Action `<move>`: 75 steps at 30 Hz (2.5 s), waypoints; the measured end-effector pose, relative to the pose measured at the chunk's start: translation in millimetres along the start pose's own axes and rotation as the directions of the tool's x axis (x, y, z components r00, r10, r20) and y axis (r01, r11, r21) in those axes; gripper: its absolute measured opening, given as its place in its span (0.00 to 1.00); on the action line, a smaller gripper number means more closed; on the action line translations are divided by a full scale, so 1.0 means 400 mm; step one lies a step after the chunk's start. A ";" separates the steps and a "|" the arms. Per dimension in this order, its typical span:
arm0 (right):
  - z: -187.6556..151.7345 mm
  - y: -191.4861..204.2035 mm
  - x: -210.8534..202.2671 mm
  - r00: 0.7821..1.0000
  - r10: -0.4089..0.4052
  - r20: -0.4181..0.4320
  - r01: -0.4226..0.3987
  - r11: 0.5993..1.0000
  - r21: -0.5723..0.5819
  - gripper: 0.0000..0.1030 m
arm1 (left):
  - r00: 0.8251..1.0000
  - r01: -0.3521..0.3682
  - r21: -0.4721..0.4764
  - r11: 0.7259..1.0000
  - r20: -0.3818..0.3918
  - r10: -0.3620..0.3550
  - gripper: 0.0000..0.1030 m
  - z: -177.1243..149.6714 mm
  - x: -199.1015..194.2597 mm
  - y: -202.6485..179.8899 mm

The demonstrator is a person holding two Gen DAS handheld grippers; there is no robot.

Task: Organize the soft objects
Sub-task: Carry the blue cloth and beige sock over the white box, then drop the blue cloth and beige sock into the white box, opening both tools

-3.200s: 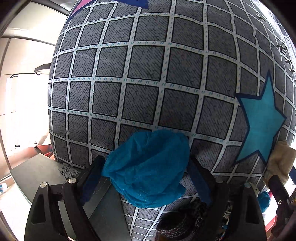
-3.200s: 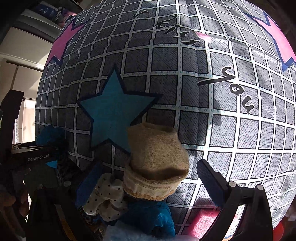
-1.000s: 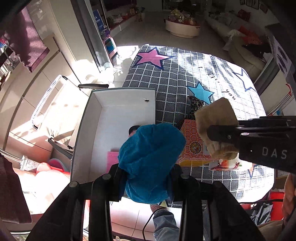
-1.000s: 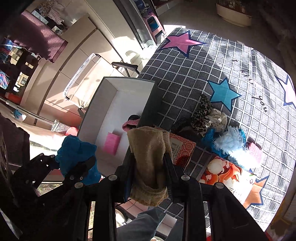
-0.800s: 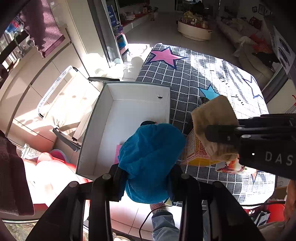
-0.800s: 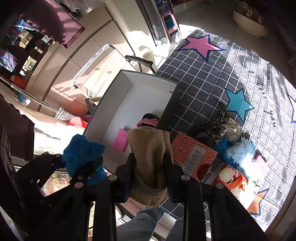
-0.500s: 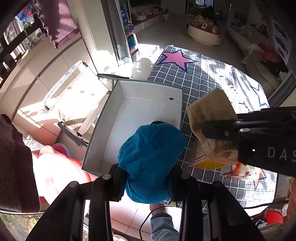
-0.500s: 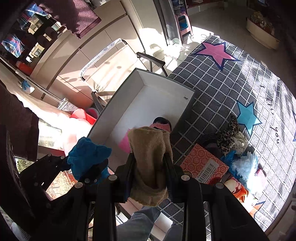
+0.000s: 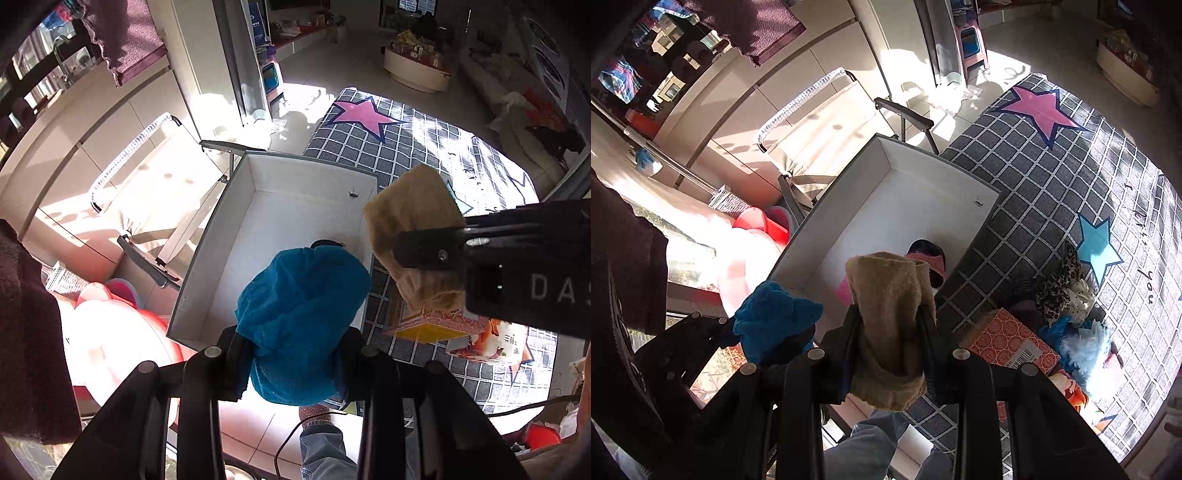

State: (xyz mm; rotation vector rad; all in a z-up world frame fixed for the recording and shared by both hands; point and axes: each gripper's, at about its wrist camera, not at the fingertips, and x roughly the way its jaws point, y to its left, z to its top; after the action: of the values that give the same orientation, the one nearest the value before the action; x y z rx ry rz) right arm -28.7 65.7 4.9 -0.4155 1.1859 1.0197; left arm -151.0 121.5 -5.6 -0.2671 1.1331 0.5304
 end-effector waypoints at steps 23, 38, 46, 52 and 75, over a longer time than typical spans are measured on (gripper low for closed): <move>0.040 -0.038 0.044 0.999 0.025 -0.027 -0.024 0.999 0.036 0.31 | 0.998 -0.008 0.013 1.000 -0.059 0.009 0.37 0.021 0.058 0.008; 0.097 -0.091 0.101 0.992 0.129 0.008 -0.129 0.985 0.111 0.31 | 0.988 -0.091 -0.001 0.996 -0.125 0.090 0.37 0.045 0.120 0.017; 0.162 -0.147 0.168 0.973 0.227 0.041 -0.231 0.957 0.173 0.31 | 0.976 -0.144 -0.060 0.988 -0.172 0.132 0.37 0.087 0.185 0.046; 0.200 -0.181 0.217 0.961 0.275 0.035 -0.276 0.939 0.206 0.31 | 0.957 -0.195 -0.108 0.975 -0.236 0.165 0.37 0.078 0.240 0.060; 0.191 -0.213 0.316 0.969 0.224 -0.100 -0.199 0.956 0.216 0.31 | 0.949 -0.169 -0.155 0.973 -0.294 0.118 0.40 0.063 0.288 0.059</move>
State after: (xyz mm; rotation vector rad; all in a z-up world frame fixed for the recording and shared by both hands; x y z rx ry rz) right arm 87.5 133.0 -100.4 -0.1926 1.4559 1.0537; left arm -106.9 183.6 -98.7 -0.4279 1.3927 0.7425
